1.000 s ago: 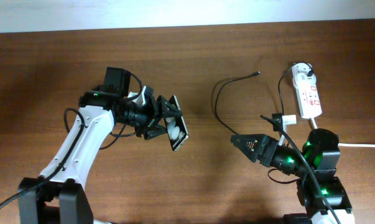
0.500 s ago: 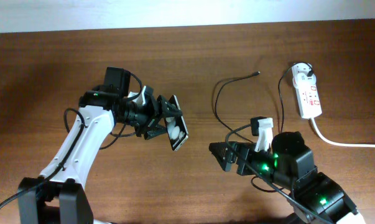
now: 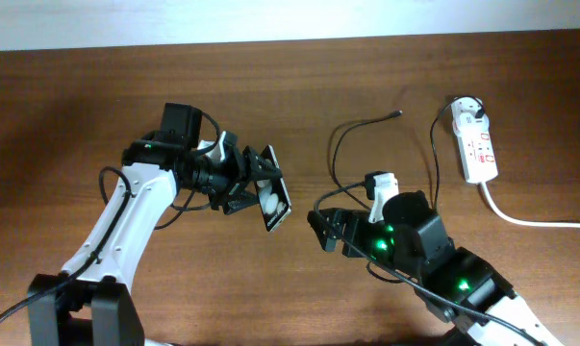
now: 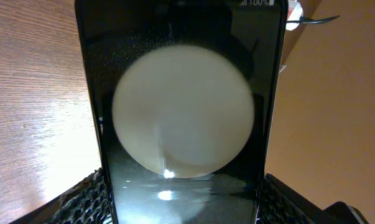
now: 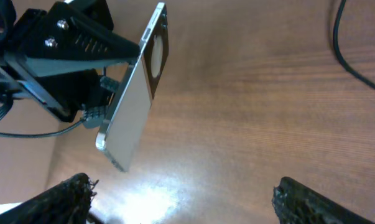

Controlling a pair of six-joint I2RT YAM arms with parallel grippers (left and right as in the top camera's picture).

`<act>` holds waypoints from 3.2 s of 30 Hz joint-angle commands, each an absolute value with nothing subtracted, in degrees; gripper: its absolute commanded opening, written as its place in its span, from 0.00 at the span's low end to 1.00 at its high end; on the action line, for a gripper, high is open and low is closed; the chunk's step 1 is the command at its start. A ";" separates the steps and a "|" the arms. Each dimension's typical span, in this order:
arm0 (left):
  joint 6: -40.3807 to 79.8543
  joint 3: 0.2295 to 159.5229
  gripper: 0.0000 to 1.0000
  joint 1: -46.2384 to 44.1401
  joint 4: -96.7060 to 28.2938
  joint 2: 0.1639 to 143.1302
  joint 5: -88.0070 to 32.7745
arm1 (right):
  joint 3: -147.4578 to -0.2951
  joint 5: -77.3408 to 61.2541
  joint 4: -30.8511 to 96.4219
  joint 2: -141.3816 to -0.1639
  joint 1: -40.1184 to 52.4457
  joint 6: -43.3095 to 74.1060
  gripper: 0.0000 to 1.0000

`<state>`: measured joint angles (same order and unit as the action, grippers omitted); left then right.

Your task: Plug charger to phone and switch on socket

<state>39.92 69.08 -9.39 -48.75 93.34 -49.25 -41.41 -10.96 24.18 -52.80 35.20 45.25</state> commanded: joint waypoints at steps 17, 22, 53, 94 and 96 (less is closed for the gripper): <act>39.46 69.25 0.58 -9.19 -48.47 93.21 -50.63 | -42.33 19.09 -6.57 -79.99 55.88 56.45 0.61; 39.44 69.25 0.58 -9.19 -48.47 93.21 -50.61 | -42.33 18.61 -9.87 -79.99 55.88 56.45 0.46; 39.44 69.25 0.59 -9.21 -48.45 93.21 -48.62 | -42.33 16.12 -8.75 -77.84 55.88 56.45 0.14; 46.72 22.02 0.99 20.84 -28.80 30.72 -63.18 | -41.74 -24.67 -5.76 -73.54 40.84 65.43 0.04; 53.17 20.01 0.99 19.18 -17.58 36.95 -63.35 | -41.74 -21.50 -5.76 -73.60 40.84 65.45 0.04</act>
